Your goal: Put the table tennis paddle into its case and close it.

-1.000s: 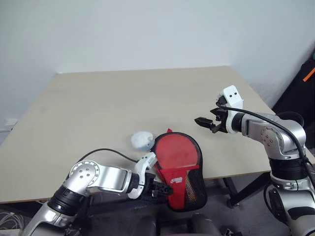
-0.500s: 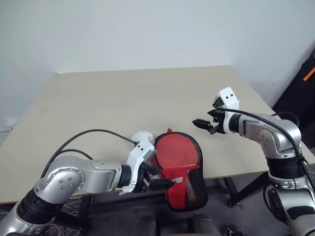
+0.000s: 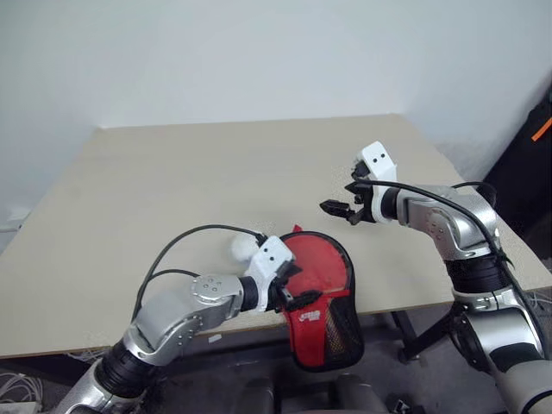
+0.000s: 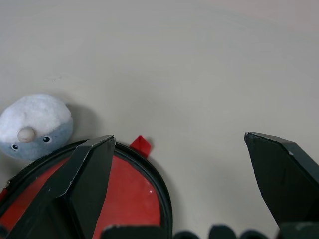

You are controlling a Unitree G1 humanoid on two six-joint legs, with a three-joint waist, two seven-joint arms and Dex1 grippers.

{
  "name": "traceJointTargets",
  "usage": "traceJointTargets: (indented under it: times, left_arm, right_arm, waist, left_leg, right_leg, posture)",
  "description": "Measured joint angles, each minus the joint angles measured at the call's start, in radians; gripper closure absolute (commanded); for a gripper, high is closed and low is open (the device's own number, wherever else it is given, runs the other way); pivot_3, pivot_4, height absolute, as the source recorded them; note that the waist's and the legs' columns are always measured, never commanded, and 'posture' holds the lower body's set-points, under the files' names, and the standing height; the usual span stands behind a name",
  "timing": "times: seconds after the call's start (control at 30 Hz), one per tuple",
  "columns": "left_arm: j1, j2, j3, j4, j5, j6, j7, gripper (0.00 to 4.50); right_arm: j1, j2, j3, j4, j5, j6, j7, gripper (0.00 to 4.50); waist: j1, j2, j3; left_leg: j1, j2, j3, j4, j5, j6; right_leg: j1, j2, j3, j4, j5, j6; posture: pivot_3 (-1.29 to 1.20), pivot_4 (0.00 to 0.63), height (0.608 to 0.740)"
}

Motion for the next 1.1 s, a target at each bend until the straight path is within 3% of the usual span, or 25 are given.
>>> traceJointTargets:
  times: [0.3,0.33,0.4,0.67,0.7,1.1]
  left_arm:
    - [-0.015,-0.03,-0.088,0.081,0.257,-0.123,-0.111,0.78]
    - [-0.015,-0.03,-0.098,0.086,0.29,-0.154,-0.124,0.94]
    - [-0.014,-0.048,-0.095,0.095,0.329,-0.203,-0.14,1.36]
    - [0.015,-0.14,-0.036,0.124,0.361,-0.292,-0.164,4.24]
    - [0.016,-0.147,-0.031,0.131,0.362,-0.292,-0.168,4.45]
    - [0.075,-0.161,-0.056,0.243,0.431,-0.378,-0.302,4.45]
  right_arm:
    - [-0.024,0.045,0.033,0.051,-0.036,-0.045,0.026,0.0]
    - [-0.025,0.048,0.033,0.058,-0.037,-0.049,0.028,0.0]
    - [-0.026,0.051,0.034,0.07,-0.04,-0.054,0.032,0.0]
    - [-0.03,0.065,0.039,0.081,-0.059,-0.061,0.042,0.0]
    - [-0.031,0.068,0.039,0.083,-0.059,-0.061,0.043,0.0]
    - [-0.067,0.078,0.065,0.139,-0.077,-0.098,0.109,0.0]
  waist:
    - [0.001,0.0,0.0]
    - [0.0,0.0,0.0]
    - [0.001,0.0,0.0]
    - [0.0,0.0,0.0]
    - [0.0,0.0,0.0]
    - [0.0,0.001,0.0]
  left_leg:
    - [0.0,0.0,-0.001,0.001,0.0,0.0]
    - [0.0,0.0,-0.001,0.001,0.0,0.0]
    - [0.0,0.0,-0.001,0.001,0.0,0.0]
    - [0.0,0.0,-0.002,0.001,0.0,0.0]
    - [0.0,0.0,-0.001,0.001,0.0,0.0]
    - [0.0,0.0,-0.002,0.001,0.0,0.0]
  right_leg:
    - [0.0,0.0,0.0,0.001,0.0,0.0]
    - [0.0,0.0,0.0,0.001,0.0,0.0]
    - [0.0,0.0,0.0,0.001,0.0,0.0]
    - [0.0,0.0,-0.001,0.002,0.001,0.001]
    - [0.0,0.0,-0.001,0.002,0.001,0.001]
    - [0.001,0.0,-0.001,0.003,0.001,0.002]
  posture:
    - [0.0,0.0,0.74]
    - [0.0,0.0,0.74]
    - [0.0,0.0,0.74]
    - [0.0,0.0,0.74]
    - [0.0,0.0,0.74]
    - [0.0,0.0,0.74]
